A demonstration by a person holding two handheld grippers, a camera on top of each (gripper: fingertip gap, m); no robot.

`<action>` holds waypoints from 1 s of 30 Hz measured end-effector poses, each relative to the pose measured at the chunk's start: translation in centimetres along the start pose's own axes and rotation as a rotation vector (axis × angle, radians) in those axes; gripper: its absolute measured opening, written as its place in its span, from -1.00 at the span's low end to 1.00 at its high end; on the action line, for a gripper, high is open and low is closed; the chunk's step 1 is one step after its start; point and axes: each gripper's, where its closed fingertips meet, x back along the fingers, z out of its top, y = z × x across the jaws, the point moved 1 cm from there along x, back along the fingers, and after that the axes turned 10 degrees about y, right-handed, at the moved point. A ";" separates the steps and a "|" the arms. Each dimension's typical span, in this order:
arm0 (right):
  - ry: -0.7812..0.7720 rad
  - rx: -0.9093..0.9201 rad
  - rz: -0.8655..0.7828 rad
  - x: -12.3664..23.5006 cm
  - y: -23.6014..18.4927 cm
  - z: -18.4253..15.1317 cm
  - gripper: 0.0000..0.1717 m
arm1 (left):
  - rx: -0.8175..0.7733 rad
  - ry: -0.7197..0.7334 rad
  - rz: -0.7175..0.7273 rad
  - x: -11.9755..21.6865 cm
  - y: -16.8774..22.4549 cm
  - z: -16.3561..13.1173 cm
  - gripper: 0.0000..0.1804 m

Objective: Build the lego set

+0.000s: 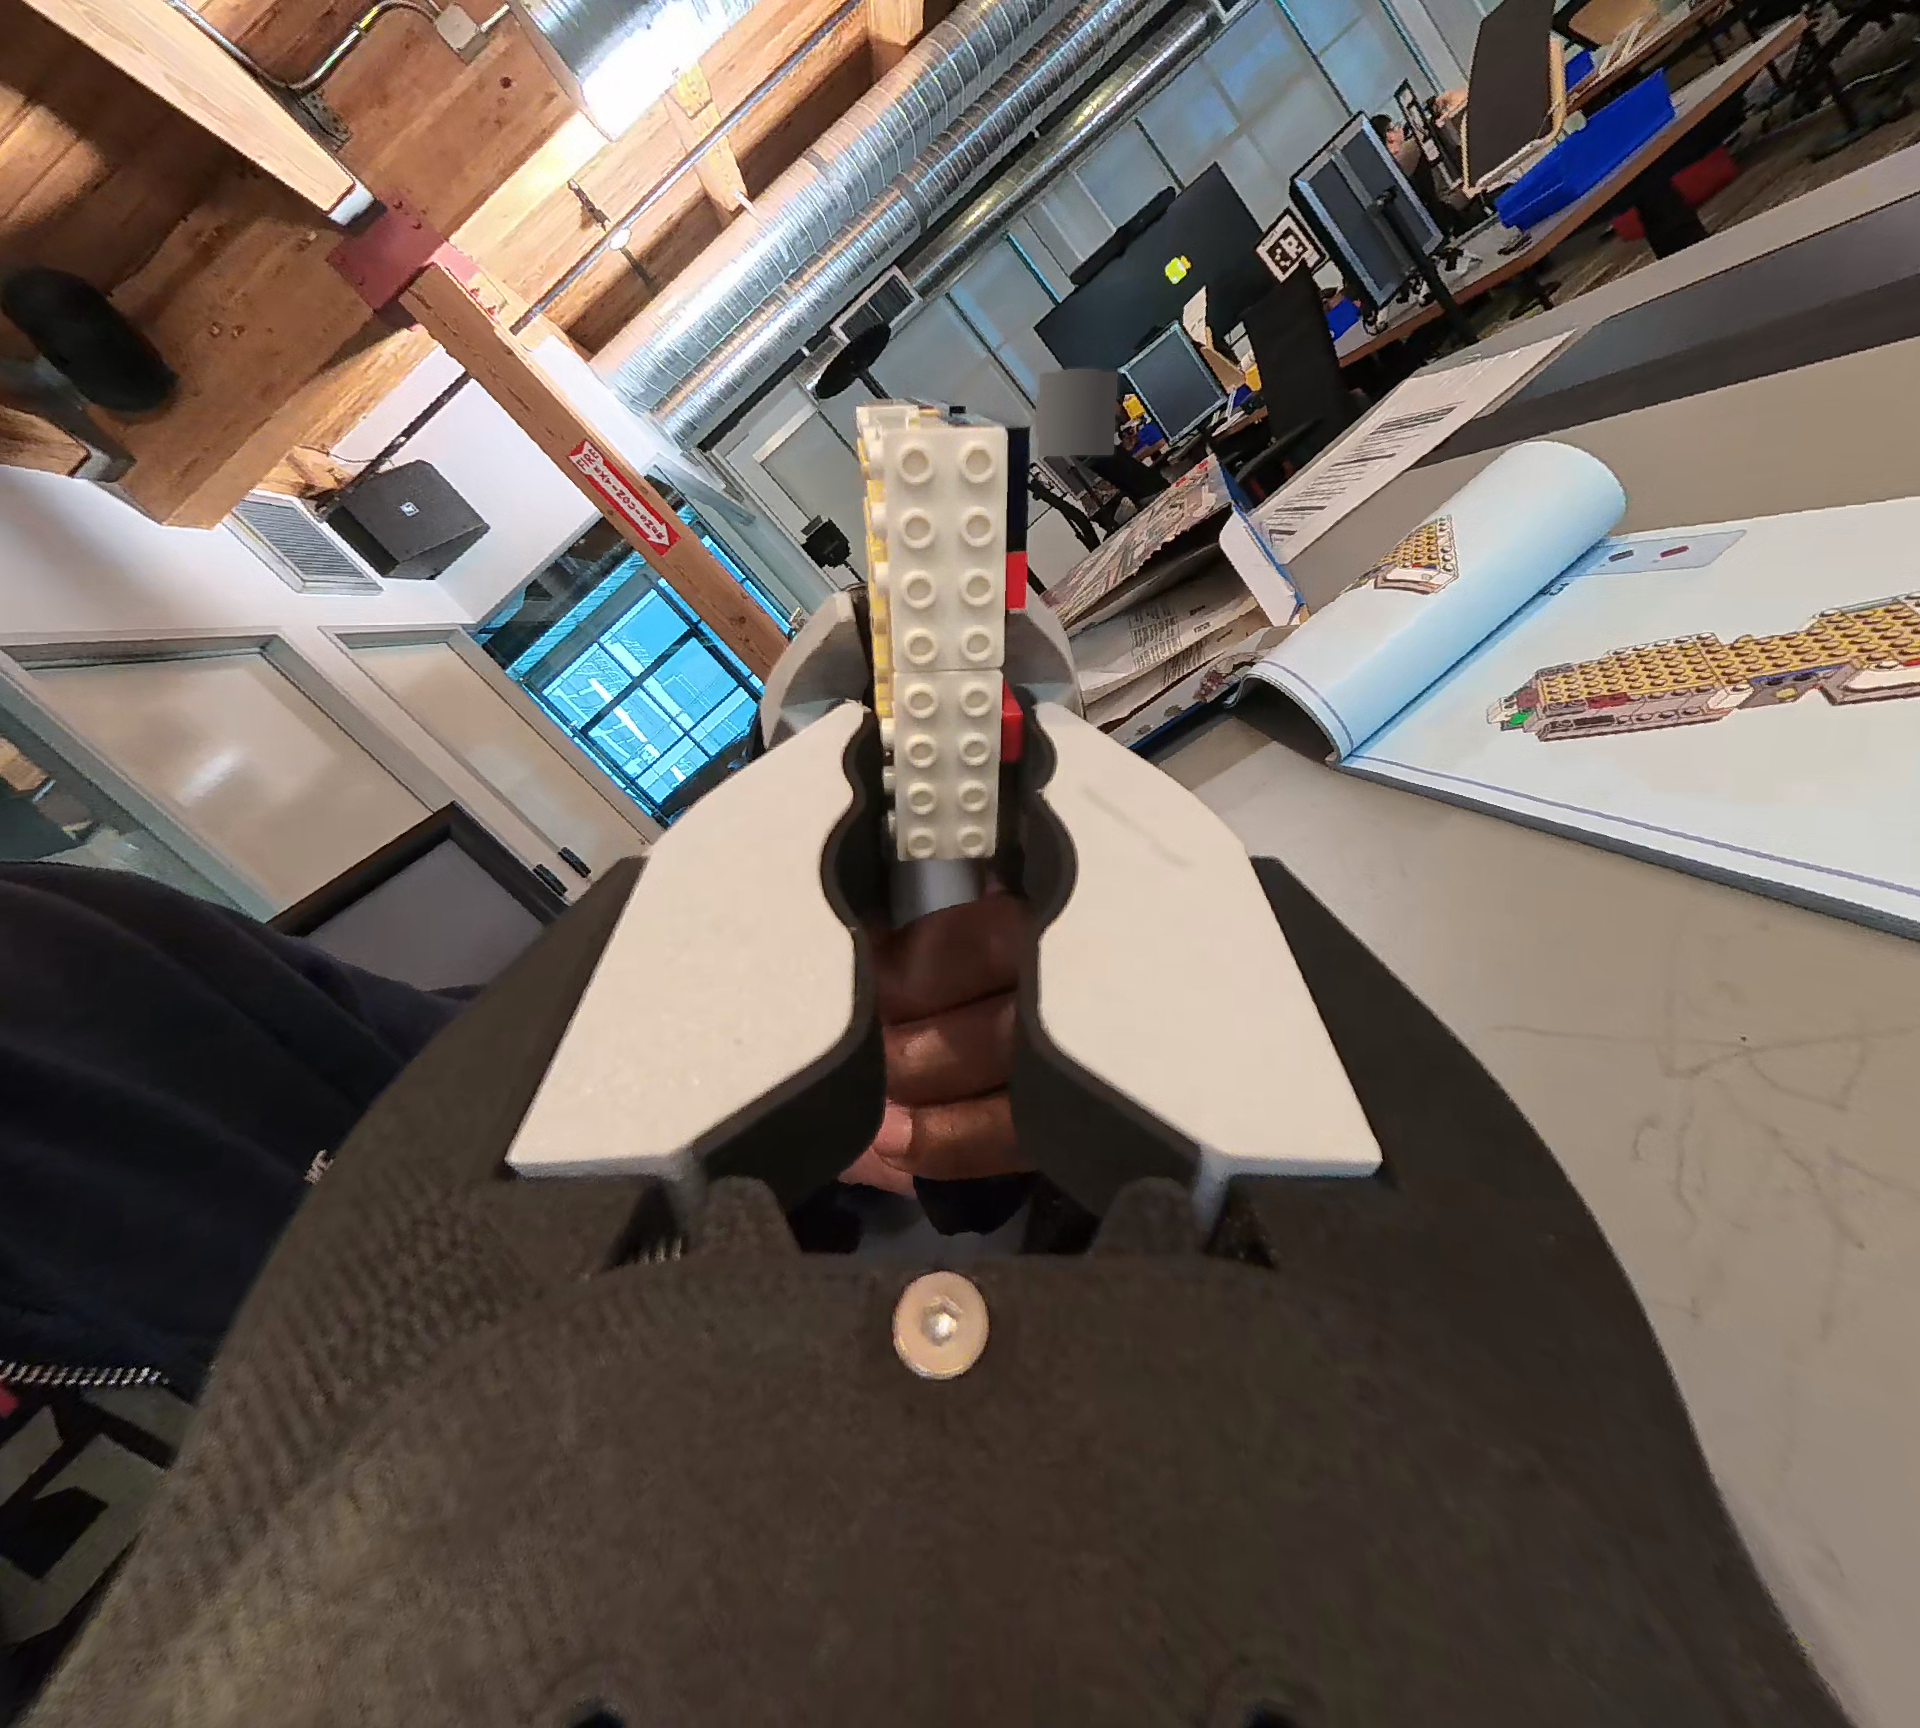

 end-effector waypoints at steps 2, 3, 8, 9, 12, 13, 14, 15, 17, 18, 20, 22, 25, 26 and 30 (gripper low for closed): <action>-0.001 0.000 0.004 0.0 -0.1 0.0 -0.71 | -0.002 0.001 -0.004 0.0 0.1 0.0 -0.73; -0.002 0.002 0.005 0.0 -0.1 0.0 -0.71 | -0.002 -0.001 -0.004 0.0 0.1 0.0 -0.73; 0.004 0.005 -0.005 0.0 0.1 0.1 -0.70 | 0.006 0.033 0.011 0.0 -0.1 0.2 -0.74; 0.007 0.017 -0.012 0.0 0.1 0.1 -0.62 | 0.025 0.065 0.011 0.1 -0.2 0.6 -0.74; 0.004 0.043 -0.016 0.1 0.1 0.1 -0.54 | 0.099 0.120 -0.004 0.5 -0.4 1.6 -0.74; 0.013 0.042 -0.013 0.1 0.0 0.2 -0.53 | 0.124 0.135 -0.012 0.5 -0.5 1.8 -0.74; 0.022 0.039 -0.012 0.0 0.0 0.3 -0.52 | 0.148 0.148 -0.019 0.6 -0.5 1.9 -0.74; 0.029 0.039 -0.011 0.0 -0.1 0.3 -0.51 | 0.170 0.156 -0.025 0.6 -0.5 1.9 -0.74; 0.046 0.048 -0.001 -0.1 -0.4 0.5 -0.49 | 0.205 0.151 -0.031 0.5 -0.5 1.6 -0.74; 0.054 0.059 -0.004 0.0 -0.4 0.7 -0.49 | 0.212 0.144 -0.032 0.4 -0.5 1.4 -0.74; 0.058 0.087 -0.015 0.0 -0.4 0.9 -0.50 | 0.208 0.134 -0.032 0.4 -0.5 1.2 -0.74; 0.046 0.096 -0.023 0.0 -0.4 0.8 -0.50 | 0.213 0.129 -0.037 0.3 -0.4 1.1 -0.74; 0.022 0.097 -0.039 -0.2 -0.2 0.4 -0.55 | 0.218 0.106 -0.047 0.1 -0.3 0.6 -0.74; 0.027 0.101 -0.040 -0.2 -0.2 0.5 -0.61 | 0.216 0.091 -0.048 0.0 -0.2 0.3 -0.74; 0.041 0.146 -0.018 -0.1 -0.8 1.1 -0.71 | 0.233 0.039 -0.073 -0.3 0.2 0.0 -0.72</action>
